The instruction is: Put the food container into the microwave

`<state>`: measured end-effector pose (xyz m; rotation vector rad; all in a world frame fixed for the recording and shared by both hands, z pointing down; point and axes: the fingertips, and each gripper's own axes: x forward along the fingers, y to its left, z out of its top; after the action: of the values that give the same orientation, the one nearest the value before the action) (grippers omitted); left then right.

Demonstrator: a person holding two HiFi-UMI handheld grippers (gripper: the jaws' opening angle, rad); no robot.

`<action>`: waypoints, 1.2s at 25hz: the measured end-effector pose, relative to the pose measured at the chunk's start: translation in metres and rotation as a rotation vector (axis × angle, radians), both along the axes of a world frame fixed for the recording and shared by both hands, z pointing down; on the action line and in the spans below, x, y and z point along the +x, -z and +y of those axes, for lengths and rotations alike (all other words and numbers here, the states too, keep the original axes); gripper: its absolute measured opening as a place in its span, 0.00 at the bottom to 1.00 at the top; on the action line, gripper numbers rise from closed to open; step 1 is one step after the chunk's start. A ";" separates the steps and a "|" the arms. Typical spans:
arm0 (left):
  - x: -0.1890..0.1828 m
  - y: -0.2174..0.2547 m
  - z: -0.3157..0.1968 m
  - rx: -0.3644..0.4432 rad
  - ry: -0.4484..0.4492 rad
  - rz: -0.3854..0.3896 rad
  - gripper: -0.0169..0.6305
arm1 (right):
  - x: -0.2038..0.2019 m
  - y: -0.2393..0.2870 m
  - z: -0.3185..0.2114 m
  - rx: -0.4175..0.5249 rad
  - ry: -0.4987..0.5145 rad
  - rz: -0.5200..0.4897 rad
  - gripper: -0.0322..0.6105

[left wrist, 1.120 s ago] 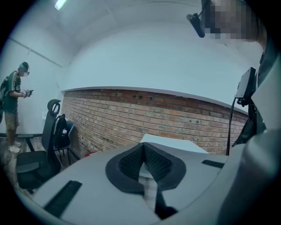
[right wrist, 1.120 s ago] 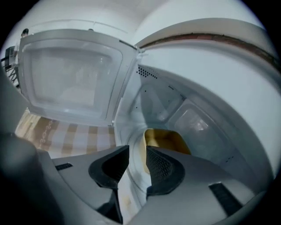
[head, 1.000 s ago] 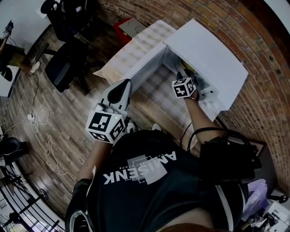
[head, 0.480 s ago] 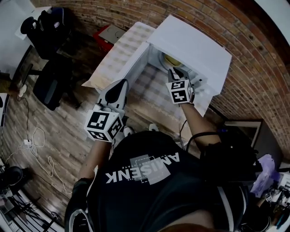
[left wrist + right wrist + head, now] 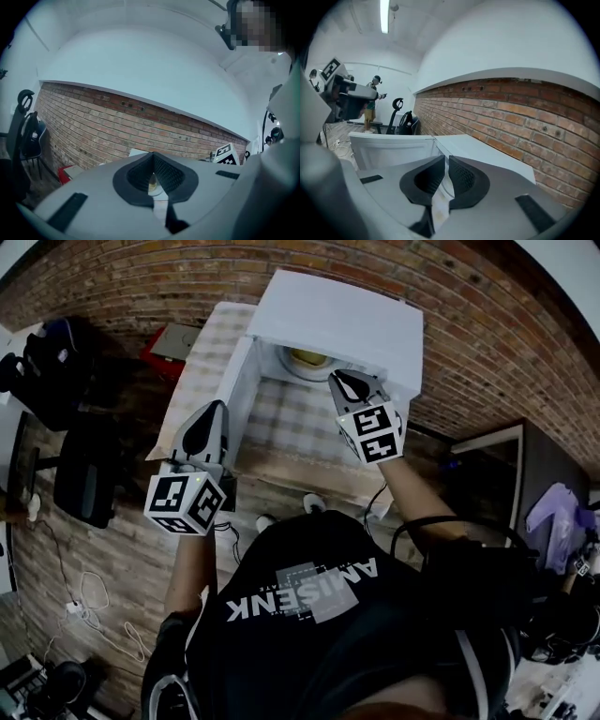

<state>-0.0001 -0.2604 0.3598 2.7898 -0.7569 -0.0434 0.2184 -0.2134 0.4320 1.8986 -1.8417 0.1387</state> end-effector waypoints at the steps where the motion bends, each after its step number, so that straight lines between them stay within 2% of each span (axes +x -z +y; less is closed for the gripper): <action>1: 0.002 0.002 -0.001 0.000 -0.011 0.003 0.05 | 0.000 0.009 0.006 0.015 -0.007 -0.006 0.14; 8: 0.025 0.012 0.004 -0.011 -0.130 0.023 0.05 | 0.002 0.071 0.048 0.129 -0.067 -0.024 0.13; 12: 0.042 0.021 0.010 -0.024 -0.205 0.057 0.04 | 0.016 0.096 0.079 0.174 -0.113 0.012 0.13; 15: 0.051 0.021 0.016 0.003 -0.232 0.035 0.05 | 0.033 0.112 0.106 0.214 -0.177 0.030 0.13; 18: 0.059 0.021 0.017 0.041 -0.234 0.005 0.04 | 0.048 0.125 0.125 0.252 -0.231 0.021 0.13; 24: 0.077 0.027 0.010 0.109 -0.179 -0.029 0.05 | 0.073 0.145 0.157 0.311 -0.308 0.014 0.13; 30: 0.102 0.035 0.011 0.136 -0.162 -0.020 0.05 | 0.101 0.151 0.186 0.303 -0.375 0.070 0.12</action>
<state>0.1019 -0.2491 0.3245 2.9752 -0.5491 -0.0394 0.3194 -0.0279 0.2807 2.4132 -1.5100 -0.0881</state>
